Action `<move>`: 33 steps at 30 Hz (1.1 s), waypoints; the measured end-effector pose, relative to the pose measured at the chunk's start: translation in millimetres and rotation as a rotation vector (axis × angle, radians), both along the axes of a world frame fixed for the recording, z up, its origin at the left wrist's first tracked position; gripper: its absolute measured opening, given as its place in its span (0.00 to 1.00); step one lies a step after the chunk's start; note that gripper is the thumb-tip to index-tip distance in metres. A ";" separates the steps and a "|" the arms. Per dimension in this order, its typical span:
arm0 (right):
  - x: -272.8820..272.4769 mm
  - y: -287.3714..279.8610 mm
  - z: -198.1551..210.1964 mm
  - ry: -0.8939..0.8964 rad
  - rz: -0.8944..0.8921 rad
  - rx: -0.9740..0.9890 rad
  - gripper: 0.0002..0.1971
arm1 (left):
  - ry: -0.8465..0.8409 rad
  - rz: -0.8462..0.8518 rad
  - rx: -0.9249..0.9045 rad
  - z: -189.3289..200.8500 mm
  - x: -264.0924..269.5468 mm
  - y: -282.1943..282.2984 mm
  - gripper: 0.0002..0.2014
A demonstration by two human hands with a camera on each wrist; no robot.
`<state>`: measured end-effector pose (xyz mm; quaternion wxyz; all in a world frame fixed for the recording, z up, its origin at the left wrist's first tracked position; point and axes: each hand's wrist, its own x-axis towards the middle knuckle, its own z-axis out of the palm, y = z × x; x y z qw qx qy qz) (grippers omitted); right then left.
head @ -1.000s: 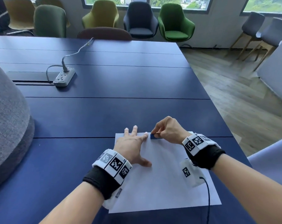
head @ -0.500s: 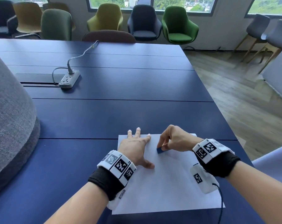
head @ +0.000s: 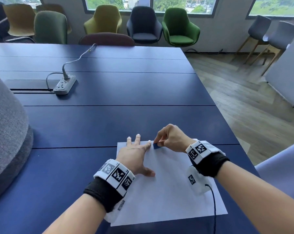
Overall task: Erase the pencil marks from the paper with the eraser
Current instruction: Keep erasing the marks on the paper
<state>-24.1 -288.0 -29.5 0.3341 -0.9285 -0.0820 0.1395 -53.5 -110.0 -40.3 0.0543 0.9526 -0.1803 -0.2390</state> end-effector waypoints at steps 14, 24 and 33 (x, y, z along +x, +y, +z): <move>-15.3 -19.9 6.2 0.220 0.119 -0.146 0.09 | 0.010 0.000 0.018 1.1 -0.2 -2.1 0.57; -15.1 -27.4 1.2 0.203 0.059 -0.083 0.09 | -0.007 -0.001 0.015 0.8 -1.6 -1.6 0.56; -17.3 -25.4 0.8 0.124 -0.047 -0.022 0.09 | -0.006 -0.009 0.039 1.3 -1.0 -2.7 0.56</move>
